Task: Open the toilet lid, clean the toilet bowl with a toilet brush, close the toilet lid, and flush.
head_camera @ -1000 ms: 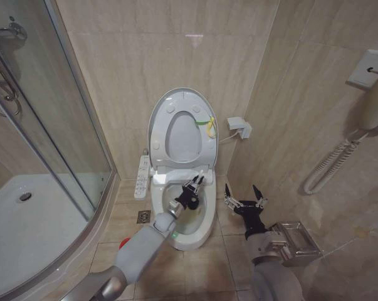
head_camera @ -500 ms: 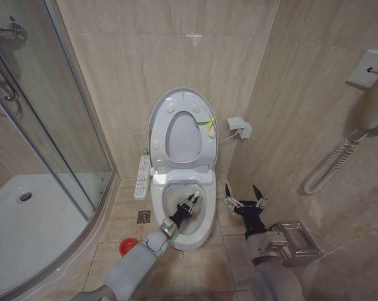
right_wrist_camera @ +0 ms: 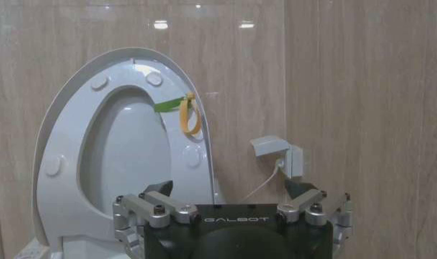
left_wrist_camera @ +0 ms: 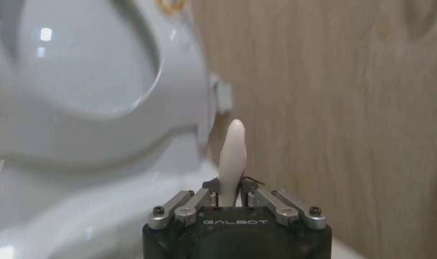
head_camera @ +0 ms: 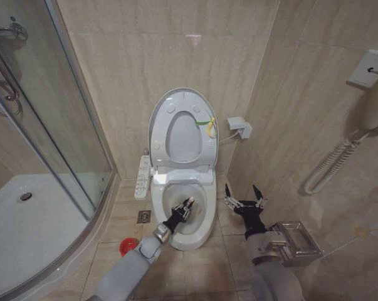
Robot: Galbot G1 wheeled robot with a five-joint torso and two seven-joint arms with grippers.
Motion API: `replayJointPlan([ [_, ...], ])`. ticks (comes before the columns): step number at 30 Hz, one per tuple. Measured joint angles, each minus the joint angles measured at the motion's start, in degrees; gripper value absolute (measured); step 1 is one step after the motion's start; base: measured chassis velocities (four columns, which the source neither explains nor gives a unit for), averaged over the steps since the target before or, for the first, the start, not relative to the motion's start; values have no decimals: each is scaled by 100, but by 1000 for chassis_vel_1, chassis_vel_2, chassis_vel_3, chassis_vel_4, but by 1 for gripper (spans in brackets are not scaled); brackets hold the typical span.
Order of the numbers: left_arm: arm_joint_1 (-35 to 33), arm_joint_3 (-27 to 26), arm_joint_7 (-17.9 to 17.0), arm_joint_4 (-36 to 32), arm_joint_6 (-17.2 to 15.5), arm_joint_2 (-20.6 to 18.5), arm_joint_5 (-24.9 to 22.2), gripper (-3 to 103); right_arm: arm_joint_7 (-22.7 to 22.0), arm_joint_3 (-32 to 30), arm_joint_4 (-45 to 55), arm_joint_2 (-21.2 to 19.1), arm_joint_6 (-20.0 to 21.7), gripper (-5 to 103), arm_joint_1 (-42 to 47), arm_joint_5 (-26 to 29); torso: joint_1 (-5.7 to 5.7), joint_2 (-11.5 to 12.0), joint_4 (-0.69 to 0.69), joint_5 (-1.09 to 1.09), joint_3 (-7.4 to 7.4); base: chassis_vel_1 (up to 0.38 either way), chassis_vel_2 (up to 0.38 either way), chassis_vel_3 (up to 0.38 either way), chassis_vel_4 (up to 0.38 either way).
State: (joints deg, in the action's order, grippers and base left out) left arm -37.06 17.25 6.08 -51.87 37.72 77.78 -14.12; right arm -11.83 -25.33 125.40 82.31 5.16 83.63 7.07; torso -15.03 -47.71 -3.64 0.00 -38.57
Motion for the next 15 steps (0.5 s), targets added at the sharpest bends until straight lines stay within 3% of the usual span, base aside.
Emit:
replayJointPlan([
  [3,133,32,-8,-51,186,237,337,19,0,0,0,0,0,100,0,0,0,0,-3,1,0,0,0,0,0],
  [8,282,174,-17,10,188,620,372,19,0,0,0,0,0,100,0,0,0,0,-2,1,1,0,0,0,0],
  [15,424,301,-3,103,170,849,348,19,0,0,0,0,0,100,0,0,0,0,-2,1,1,0,0,0,0],
])
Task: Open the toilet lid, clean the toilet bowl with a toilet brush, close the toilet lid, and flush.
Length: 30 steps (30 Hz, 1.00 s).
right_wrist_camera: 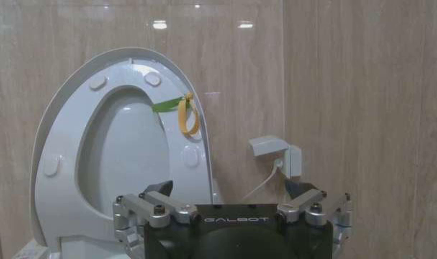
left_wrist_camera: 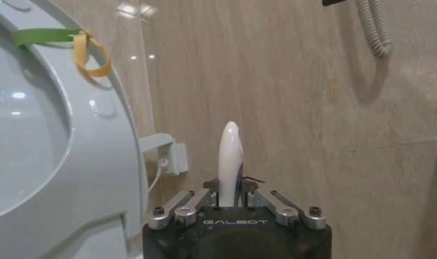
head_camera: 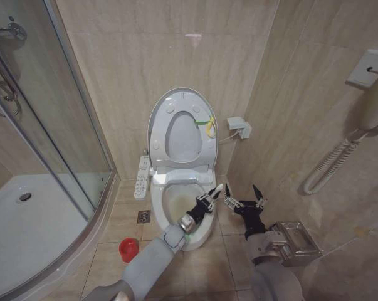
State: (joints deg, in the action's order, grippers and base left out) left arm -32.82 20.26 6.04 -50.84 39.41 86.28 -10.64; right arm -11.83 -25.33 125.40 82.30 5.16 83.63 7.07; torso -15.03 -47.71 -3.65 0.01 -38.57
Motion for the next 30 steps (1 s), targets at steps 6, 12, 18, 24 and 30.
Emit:
replayJointPlan([
  [6,42,43,115,291,-33,-171,-136,19,0,0,0,0,0,100,0,0,0,0,1,-1,0,0,0,0,0],
  [12,40,2,150,359,-93,-408,-269,19,0,0,0,0,0,100,0,0,0,0,2,-2,0,0,0,0,0],
  [18,-273,-381,105,-162,-73,-697,-275,19,0,0,0,0,0,100,0,0,0,0,0,-2,0,0,0,0,0],
  [24,-611,-756,9,-477,-82,-865,-265,19,0,0,0,0,0,100,0,0,0,0,1,-2,0,0,0,0,0],
  [30,-980,-1092,-139,-936,-266,-1041,-543,19,0,0,0,0,0,100,0,0,0,0,1,-2,0,0,0,0,0],
])
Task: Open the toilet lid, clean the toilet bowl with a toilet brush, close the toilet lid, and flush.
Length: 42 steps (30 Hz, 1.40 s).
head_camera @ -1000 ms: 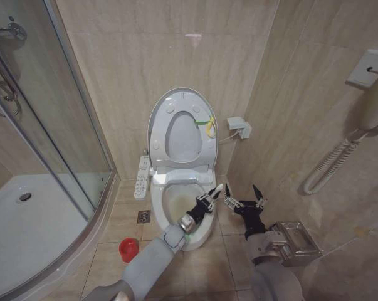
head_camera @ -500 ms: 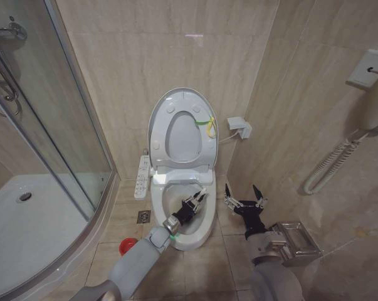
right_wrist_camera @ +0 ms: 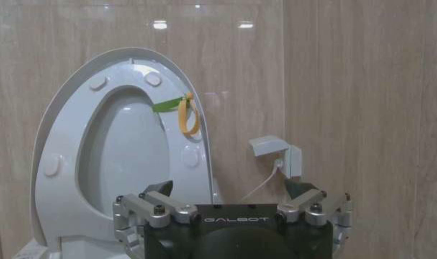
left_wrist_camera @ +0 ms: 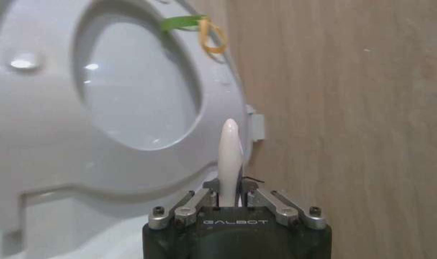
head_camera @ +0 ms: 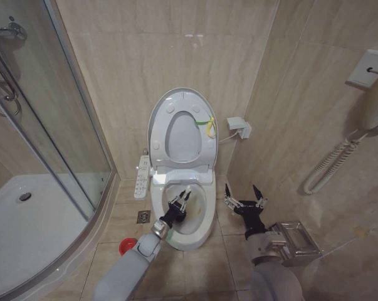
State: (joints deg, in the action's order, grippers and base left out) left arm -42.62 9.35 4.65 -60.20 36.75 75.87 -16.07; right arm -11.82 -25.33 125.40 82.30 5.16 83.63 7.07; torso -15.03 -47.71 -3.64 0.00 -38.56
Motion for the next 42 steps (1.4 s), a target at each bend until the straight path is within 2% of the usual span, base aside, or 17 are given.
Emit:
replayJointPlan([
  [4,-242,-50,-44,-375,-239,-137,-520,19,0,0,0,0,0,100,0,0,0,0,-1,-1,0,0,0,0,0],
  [5,-242,-50,-44,-375,-239,-137,-520,19,0,0,0,0,0,100,0,0,0,0,-1,-1,0,0,0,0,0],
  [6,-297,-13,-11,-492,-319,-194,-754,19,0,0,0,0,0,100,0,0,0,0,0,0,0,0,0,0,0],
  [8,-327,76,172,-592,-342,-244,-1175,19,0,0,0,0,0,100,0,0,0,0,0,0,0,0,0,0,0],
  [9,-327,76,172,-592,-342,-244,-1175,19,0,0,0,0,0,100,0,0,0,0,0,0,0,0,0,0,0],
  [12,-205,197,620,-556,-226,-218,-1594,19,0,0,0,0,0,100,0,0,0,0,0,1,0,0,0,0,0],
  [13,-205,197,620,-556,-226,-218,-1594,19,0,0,0,0,0,100,0,0,0,0,0,1,0,0,0,0,0],
  [15,-78,272,862,-528,-157,-150,-1730,19,0,0,0,0,0,100,0,0,0,0,-1,1,0,0,0,0,0],
  [22,334,425,1136,-314,12,63,-1706,19,0,0,0,0,0,100,0,0,0,0,-2,1,0,0,0,0,0],
  [29,658,632,1505,316,41,164,-1854,19,0,0,0,0,0,100,0,0,0,0,0,1,0,0,0,0,0],
  [34,694,667,1632,787,-32,168,-1863,19,0,0,0,0,0,100,0,0,0,0,0,1,0,0,0,0,0],
  [42,715,551,1648,977,-93,146,-1555,19,0,0,1,0,0,100,0,0,0,0,0,0,0,0,0,0,0],
])
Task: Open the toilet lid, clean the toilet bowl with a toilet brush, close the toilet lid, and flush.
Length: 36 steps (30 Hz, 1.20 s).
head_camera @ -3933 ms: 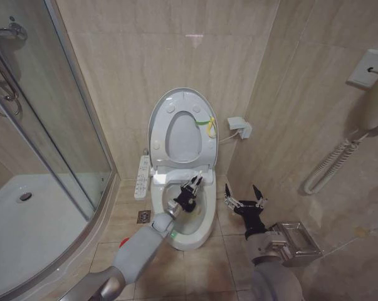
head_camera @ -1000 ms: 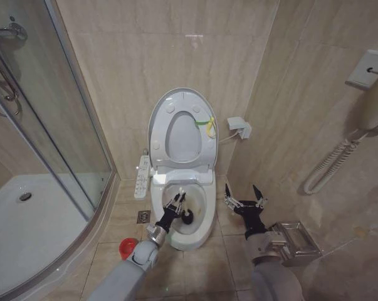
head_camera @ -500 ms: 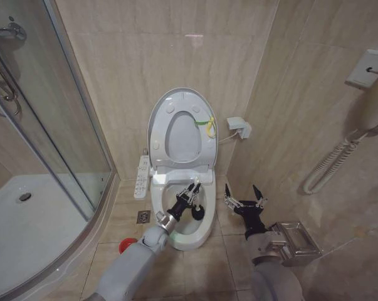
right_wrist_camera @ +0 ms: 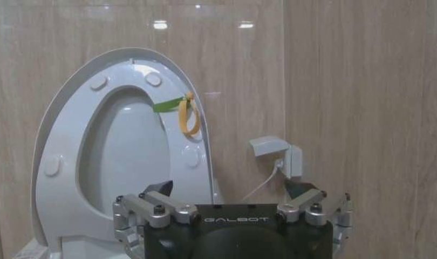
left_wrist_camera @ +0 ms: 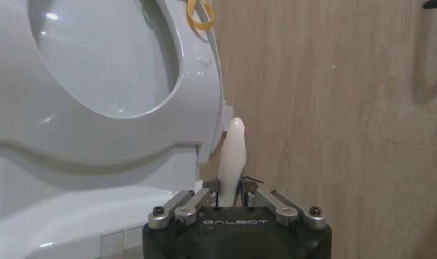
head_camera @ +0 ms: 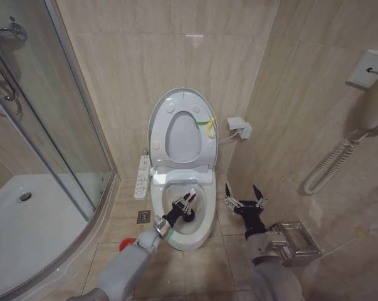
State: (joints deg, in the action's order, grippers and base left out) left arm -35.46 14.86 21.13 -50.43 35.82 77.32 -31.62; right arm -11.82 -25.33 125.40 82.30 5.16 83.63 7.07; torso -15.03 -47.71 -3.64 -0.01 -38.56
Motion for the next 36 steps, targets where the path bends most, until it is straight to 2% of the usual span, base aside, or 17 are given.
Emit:
replayJointPlan([
  [7,137,-85,-7,-434,243,19,3,19,0,0,0,0,0,100,0,0,0,0,-2,0,-1,0,0,0,0],
  [17,197,-138,150,319,199,43,77,19,0,0,-1,0,0,100,0,0,0,0,1,0,0,0,0,0,0],
  [36,150,-125,92,62,196,55,173,19,0,0,-1,0,0,100,0,0,-1,0,0,1,0,-5,6,7,-10],
])
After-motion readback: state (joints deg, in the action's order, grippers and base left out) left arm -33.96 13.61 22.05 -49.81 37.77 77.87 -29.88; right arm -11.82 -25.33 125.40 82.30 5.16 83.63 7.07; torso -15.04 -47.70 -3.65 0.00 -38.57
